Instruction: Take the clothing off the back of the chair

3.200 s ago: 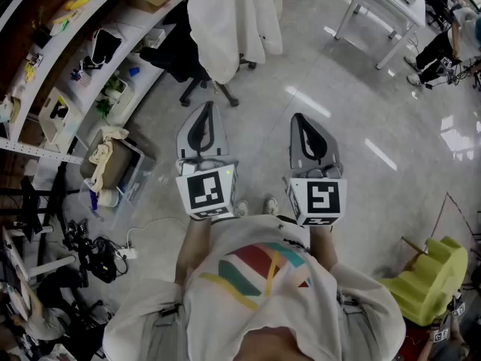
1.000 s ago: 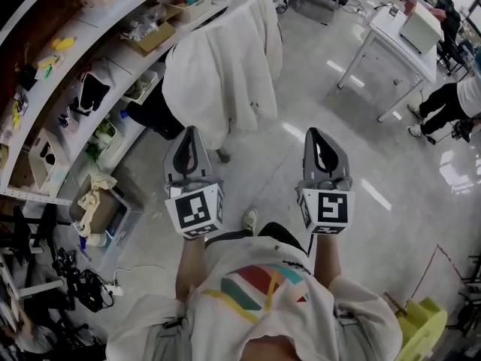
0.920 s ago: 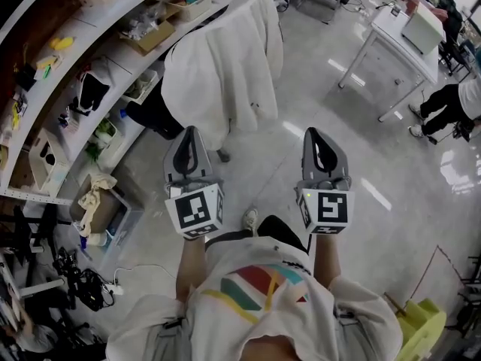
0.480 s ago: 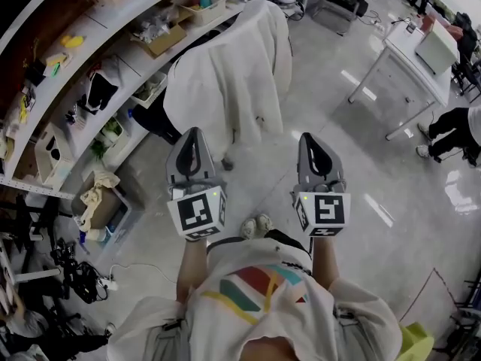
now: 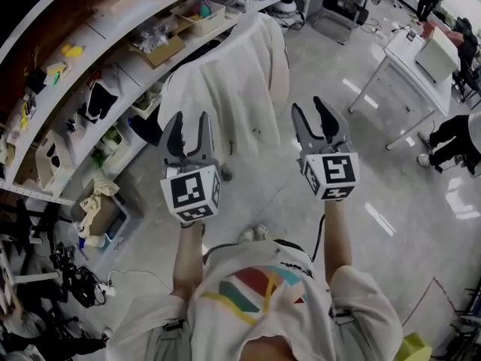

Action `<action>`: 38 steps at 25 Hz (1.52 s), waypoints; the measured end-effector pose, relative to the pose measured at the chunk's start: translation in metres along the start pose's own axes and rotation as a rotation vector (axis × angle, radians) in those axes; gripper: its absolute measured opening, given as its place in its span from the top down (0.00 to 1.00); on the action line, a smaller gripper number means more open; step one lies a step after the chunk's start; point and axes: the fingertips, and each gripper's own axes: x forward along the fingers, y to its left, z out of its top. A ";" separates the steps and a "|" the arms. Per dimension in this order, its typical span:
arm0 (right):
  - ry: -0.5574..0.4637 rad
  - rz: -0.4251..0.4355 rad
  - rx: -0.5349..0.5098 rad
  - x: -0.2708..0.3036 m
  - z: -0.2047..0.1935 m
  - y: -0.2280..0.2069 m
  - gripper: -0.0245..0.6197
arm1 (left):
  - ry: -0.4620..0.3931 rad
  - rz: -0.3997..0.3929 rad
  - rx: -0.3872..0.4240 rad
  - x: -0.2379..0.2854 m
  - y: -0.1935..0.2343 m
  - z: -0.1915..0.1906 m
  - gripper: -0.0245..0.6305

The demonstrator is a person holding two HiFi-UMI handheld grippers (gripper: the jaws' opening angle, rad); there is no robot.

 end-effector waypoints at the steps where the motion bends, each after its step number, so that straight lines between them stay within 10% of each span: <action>1: -0.007 0.015 -0.002 0.015 0.004 -0.010 0.67 | 0.008 0.013 0.014 0.008 0.002 0.001 0.68; 14: 0.161 0.076 -0.048 0.218 -0.021 -0.112 0.55 | 0.214 0.118 -0.037 0.089 0.043 -0.040 0.59; 29: 0.401 0.247 -0.156 0.322 -0.094 -0.092 0.51 | 0.426 0.109 0.030 0.113 0.052 -0.080 0.55; 32: 0.432 0.263 -0.156 0.328 -0.100 -0.094 0.51 | 0.436 0.134 0.060 0.110 0.056 -0.083 0.69; 35: 0.452 0.242 -0.183 0.329 -0.105 -0.100 0.88 | 0.430 0.151 0.085 0.108 0.055 -0.082 0.89; 38: 0.442 0.235 -0.175 0.329 -0.106 -0.099 0.95 | 0.431 0.156 0.119 0.110 0.057 -0.081 0.92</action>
